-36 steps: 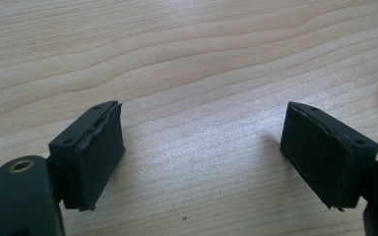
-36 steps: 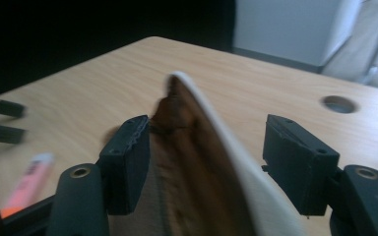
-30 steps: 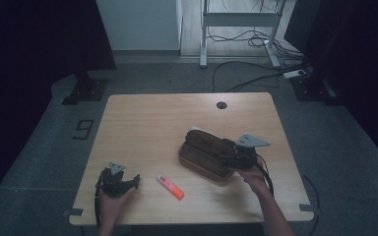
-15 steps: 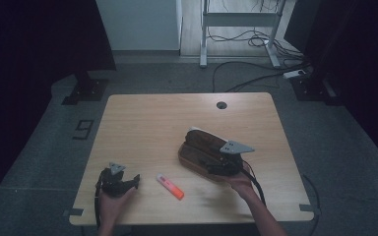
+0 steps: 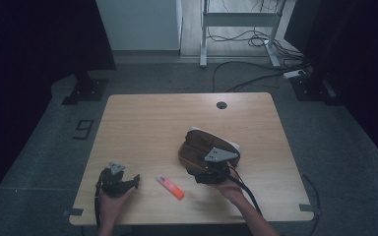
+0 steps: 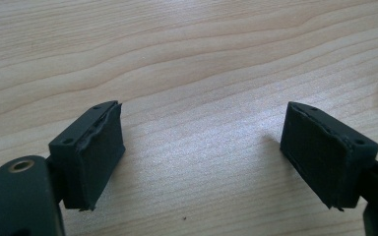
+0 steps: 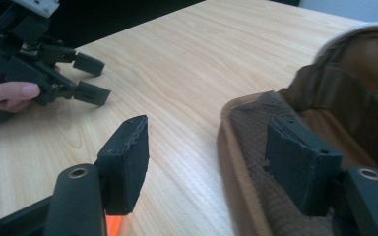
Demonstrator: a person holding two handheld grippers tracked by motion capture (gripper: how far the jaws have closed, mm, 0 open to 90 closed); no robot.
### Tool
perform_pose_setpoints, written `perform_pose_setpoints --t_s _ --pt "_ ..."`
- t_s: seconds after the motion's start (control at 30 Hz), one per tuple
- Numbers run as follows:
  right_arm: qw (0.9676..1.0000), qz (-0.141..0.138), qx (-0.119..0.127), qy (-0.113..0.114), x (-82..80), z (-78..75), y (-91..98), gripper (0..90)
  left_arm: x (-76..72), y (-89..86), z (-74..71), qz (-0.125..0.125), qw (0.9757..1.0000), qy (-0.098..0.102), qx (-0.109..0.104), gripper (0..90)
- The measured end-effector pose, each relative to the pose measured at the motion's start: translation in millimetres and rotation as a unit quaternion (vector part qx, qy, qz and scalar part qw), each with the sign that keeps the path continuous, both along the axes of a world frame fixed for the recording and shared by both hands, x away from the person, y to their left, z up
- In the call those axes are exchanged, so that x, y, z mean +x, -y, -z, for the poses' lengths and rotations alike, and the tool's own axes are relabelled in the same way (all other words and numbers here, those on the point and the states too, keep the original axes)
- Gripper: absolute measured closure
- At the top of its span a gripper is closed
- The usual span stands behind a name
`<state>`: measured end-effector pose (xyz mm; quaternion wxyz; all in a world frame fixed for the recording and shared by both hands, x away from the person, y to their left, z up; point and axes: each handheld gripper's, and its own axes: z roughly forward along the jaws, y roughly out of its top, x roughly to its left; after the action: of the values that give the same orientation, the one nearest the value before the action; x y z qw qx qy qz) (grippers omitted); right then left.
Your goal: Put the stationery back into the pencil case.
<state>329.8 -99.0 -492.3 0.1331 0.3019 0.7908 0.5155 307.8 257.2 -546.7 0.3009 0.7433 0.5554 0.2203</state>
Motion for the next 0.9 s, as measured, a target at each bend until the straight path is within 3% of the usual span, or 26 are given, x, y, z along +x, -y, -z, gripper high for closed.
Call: perform_pose_setpoints --t_s 0.23,0.9 --pt "0.9997 -0.022 -0.010 -0.005 -6.4 6.4 -14.7 33.0 0.0 0.0 0.0 0.000 1.0000 0.000 0.000 16.4" --pt "0.9984 -0.046 -0.029 -0.016 -18.5 21.5 -43.1 35.3 0.0 0.0 0.0 0.000 1.0000 0.000 0.000 16.4"
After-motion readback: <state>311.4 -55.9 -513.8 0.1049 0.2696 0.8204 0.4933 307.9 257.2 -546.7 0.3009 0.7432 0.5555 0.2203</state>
